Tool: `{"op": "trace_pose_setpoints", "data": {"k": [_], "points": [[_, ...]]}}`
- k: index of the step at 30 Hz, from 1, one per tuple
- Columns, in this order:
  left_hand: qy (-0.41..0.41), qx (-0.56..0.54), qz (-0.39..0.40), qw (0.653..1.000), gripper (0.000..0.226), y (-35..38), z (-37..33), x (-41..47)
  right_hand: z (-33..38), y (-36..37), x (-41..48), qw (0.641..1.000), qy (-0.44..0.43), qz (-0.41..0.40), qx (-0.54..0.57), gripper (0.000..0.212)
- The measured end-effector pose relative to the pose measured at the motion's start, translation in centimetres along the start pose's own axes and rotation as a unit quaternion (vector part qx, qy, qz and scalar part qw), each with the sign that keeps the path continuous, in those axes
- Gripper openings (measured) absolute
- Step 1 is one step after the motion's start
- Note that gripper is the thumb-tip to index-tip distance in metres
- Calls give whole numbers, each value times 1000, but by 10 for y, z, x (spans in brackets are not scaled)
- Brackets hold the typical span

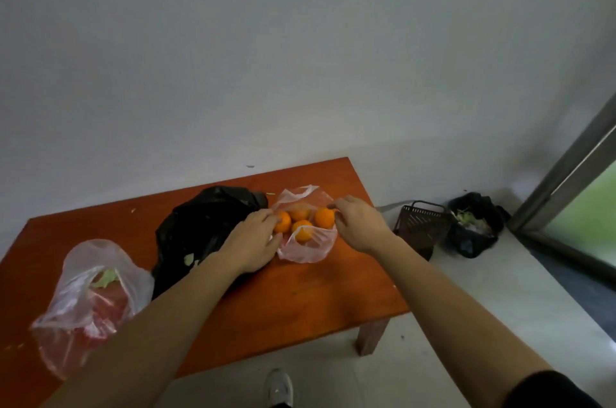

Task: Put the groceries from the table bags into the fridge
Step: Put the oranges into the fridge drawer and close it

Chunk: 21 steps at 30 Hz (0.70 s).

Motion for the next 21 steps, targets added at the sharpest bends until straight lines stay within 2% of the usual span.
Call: {"op": "trace_pose_setpoints", "data": {"k": [4,7,10,14,18,21], "points": [[34,-37,88,995,9,30,29,65,-10,36,49,997,32,72,-9,33],[62,-59,143,986,23,52,49,113,-19,62,83,988,71,135,-13,36],[77,-24,183,980,8,80,74,157,-25,91,111,975,94,200,-24,39],[81,38,215,973,51,115,98,200,-24,134,142,957,132,257,4,42],[81,114,207,968,56,134,108,220,-21,180,160,934,146,326,18,67],[83,132,201,967,64,139,113,229,-23,202,162,930,170,325,12,79]]}}
Point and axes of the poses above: each hand's wrist, its own x-axis towards the middle knuckle, its own y-axis out of the palm, z = x × y, the point moved 3 cm from there along x, towards the middle knuckle, and after that the axes turned 3 degrees about -x, right-handed, at the moved point
